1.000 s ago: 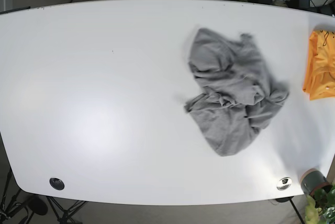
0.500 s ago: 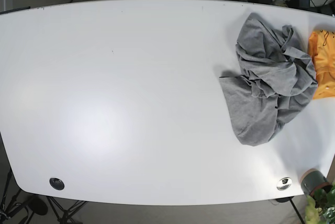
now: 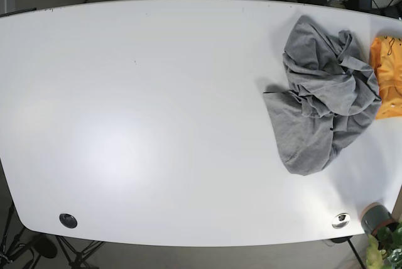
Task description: Fold the T-shirt properly
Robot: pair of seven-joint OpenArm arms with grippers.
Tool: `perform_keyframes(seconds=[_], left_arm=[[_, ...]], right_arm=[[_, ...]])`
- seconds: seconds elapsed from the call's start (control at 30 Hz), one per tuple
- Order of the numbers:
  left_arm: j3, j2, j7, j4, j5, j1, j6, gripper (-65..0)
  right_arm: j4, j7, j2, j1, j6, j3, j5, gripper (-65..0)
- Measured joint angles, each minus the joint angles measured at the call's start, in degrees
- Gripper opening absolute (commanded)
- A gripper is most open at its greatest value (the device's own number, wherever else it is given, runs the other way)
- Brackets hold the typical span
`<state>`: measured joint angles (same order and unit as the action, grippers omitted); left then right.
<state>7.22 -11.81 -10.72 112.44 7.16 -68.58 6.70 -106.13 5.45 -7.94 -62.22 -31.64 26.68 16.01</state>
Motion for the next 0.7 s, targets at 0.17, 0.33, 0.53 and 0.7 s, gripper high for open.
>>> perform_keyframes(seconds=[0.17, 0.33, 0.53, 0.7], left_arm=[[0.28, 0.50, -0.20, 0.98, 0.02, 4.85, -0.09, -26.0], [0.66, 1.70, 0.00, 0.96, 0.00, 8.48, -0.50, -26.0], [5.38, 5.16, 0.11, 0.92, 0.02, 12.61, -0.74, -25.6], [8.20, 5.77, 3.06, 0.85, 0.00, 16.06, -0.37, -25.6]], right_arm=[[-3.37, -0.33, -0.07, 2.69, -0.35, -0.33, 0.31, -57.1], [-5.33, -6.38, -0.04, 8.74, -0.96, -0.42, 0.17, -56.9], [-5.70, -13.68, -0.17, 18.08, -0.76, -0.48, 0.17, -56.4], [-6.10, -21.33, -0.13, 25.22, -1.16, -0.48, 0.09, -56.4]])
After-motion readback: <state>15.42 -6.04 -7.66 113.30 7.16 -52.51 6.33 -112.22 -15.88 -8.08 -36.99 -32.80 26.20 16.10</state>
